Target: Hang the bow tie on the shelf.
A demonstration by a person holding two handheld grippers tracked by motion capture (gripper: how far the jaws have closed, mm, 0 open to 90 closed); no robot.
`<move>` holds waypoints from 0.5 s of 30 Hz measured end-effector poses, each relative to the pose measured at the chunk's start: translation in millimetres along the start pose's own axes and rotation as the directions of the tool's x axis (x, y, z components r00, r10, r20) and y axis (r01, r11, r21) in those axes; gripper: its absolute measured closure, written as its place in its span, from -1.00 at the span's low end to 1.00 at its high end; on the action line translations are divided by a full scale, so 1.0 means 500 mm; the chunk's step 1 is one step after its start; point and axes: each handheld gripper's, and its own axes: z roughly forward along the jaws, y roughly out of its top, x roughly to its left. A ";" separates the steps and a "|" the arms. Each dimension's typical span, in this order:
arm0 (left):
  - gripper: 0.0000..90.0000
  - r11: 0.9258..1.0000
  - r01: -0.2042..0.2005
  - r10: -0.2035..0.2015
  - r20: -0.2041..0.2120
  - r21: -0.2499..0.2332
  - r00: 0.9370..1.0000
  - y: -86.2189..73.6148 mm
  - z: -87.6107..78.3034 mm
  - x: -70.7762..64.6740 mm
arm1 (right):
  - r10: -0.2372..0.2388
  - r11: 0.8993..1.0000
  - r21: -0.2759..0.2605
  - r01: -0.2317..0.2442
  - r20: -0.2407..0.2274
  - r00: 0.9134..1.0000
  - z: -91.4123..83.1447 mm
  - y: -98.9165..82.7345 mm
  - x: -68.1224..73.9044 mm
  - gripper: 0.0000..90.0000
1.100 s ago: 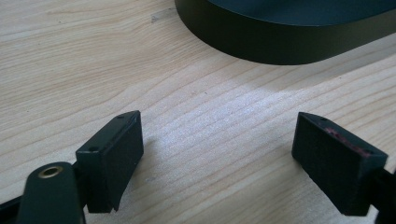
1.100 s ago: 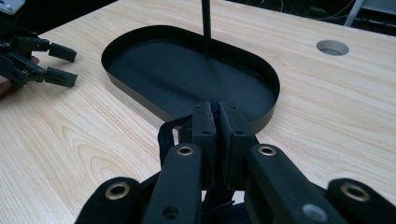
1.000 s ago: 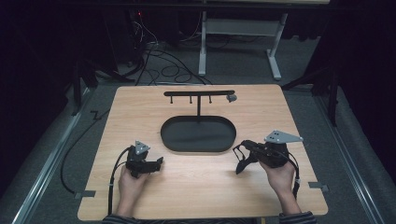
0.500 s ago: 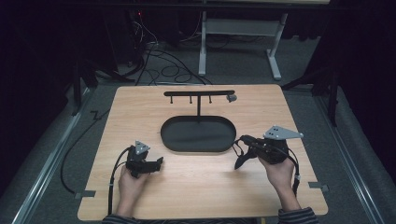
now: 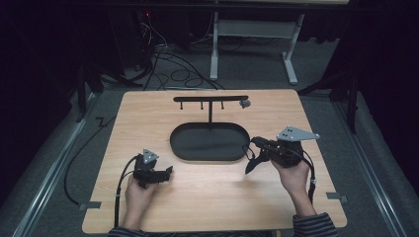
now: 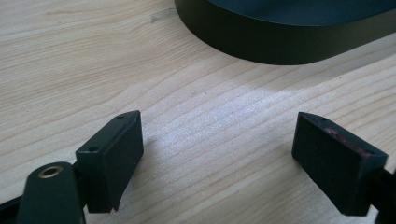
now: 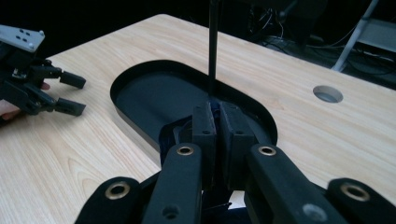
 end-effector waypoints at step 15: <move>-0.62 1.000 0.000 0.000 0.000 0.000 1.000 0.000 0.000 0.000 | -0.020 1.000 0.009 0.020 -0.008 1.000 0.029 0.045 -0.012 0.94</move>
